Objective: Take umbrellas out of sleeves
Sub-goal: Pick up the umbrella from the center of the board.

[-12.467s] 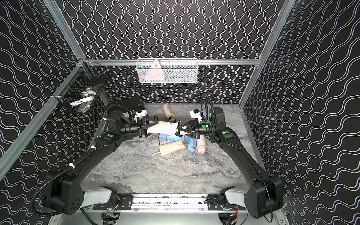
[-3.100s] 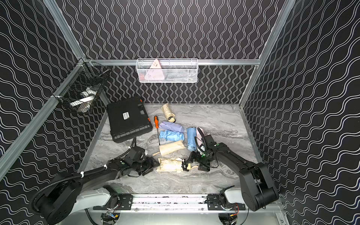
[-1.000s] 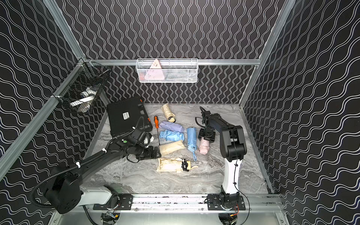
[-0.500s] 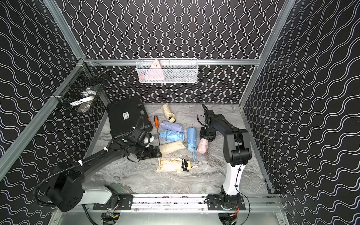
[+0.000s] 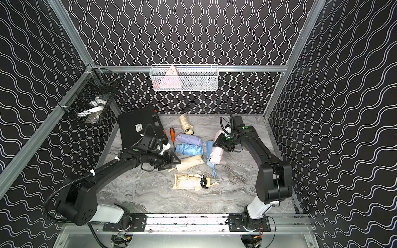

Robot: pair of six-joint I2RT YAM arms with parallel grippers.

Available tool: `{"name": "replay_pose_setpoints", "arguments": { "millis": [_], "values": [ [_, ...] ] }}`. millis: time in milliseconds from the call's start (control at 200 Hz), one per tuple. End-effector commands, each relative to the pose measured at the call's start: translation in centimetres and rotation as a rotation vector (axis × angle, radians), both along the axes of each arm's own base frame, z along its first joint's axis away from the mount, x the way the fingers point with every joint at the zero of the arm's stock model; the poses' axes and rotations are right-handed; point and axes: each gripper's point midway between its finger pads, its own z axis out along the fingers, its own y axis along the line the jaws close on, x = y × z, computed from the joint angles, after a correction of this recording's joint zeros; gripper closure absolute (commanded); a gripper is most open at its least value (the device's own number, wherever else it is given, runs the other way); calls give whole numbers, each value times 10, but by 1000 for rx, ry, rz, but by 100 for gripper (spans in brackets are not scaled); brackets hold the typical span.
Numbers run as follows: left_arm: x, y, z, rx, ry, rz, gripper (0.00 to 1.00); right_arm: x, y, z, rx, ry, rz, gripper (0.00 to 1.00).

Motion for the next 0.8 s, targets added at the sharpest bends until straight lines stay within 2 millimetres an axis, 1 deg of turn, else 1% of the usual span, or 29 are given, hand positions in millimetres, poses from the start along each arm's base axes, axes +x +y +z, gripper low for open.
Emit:
{"name": "replay_pose_setpoints", "arguments": {
  "millis": [0, 85, 170, 270, 305, 320, 345, 400, 515, 585, 630, 796],
  "values": [
    [15, -18, 48, -228, -52, -20, 12, -20, 53, 41, 248, -18, 182, 61],
    [20, -19, 62, -286, -60, -6, 12, -37, 78, 46, 270, -6, 294, 61],
    [22, -18, 74, -338, -72, 11, 12, -51, 97, 47, 301, 20, 369, 61],
    [19, -18, 86, -381, -105, 9, 12, -66, 117, 52, 366, 43, 434, 61],
    [17, -18, 88, -389, -110, 5, 12, -68, 120, 53, 385, 50, 441, 61],
    [17, -17, 89, -392, -112, 4, 12, -76, 128, 54, 394, 55, 470, 61],
    [15, -18, 91, -394, -116, -3, 12, -81, 133, 54, 404, 62, 486, 61],
    [12, -17, 90, -385, -117, -11, 12, -89, 141, 55, 414, 67, 514, 61],
    [6, -15, 83, -337, -98, -19, 12, -105, 156, 57, 420, 70, 575, 61],
    [4, -14, 84, -333, -101, -27, 12, -115, 165, 56, 416, 81, 611, 61],
    [4, -15, 84, -334, -101, -29, 13, -119, 169, 54, 407, 86, 625, 61],
    [5, -15, 85, -342, -97, -27, 15, -123, 175, 50, 401, 88, 623, 61]
  ]
}}
